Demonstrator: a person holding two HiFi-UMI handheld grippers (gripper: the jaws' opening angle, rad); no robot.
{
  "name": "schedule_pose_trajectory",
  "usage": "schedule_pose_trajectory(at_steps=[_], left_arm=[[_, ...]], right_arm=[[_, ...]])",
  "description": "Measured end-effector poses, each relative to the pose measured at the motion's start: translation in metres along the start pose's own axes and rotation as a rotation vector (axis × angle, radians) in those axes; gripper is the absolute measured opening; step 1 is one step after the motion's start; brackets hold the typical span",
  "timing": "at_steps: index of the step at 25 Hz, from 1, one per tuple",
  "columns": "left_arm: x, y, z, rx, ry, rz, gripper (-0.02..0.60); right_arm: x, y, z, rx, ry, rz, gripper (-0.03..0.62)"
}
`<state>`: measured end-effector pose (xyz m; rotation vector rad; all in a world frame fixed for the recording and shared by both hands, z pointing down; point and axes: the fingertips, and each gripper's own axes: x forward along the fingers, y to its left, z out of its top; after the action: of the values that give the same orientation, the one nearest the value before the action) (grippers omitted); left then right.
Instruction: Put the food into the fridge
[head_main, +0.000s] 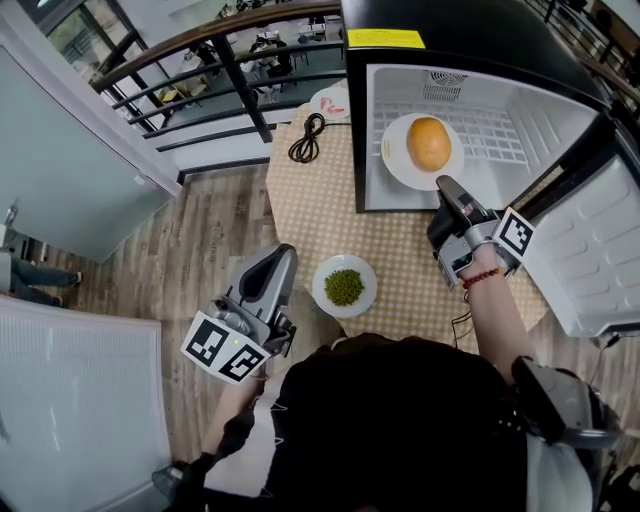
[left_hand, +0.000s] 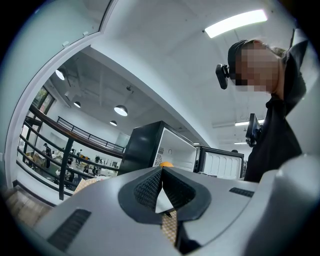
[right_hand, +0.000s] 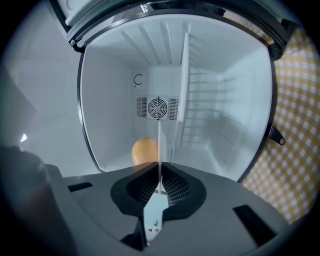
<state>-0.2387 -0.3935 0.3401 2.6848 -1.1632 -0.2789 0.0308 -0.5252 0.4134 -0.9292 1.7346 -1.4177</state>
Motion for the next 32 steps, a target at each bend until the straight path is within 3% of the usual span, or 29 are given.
schedule_pose_trajectory(at_steps=[18, 32], left_arm=[[-0.023, -0.001, -0.003, 0.003, 0.007, 0.054, 0.014], [-0.043, 0.009, -0.011, -0.007, 0.011, 0.140, 0.014]], right_arm=[[0.025, -0.002, 0.001, 0.019, 0.004, -0.021, 0.029], [0.045, -0.016, 0.007, 0.060, -0.007, -0.095, 0.029]])
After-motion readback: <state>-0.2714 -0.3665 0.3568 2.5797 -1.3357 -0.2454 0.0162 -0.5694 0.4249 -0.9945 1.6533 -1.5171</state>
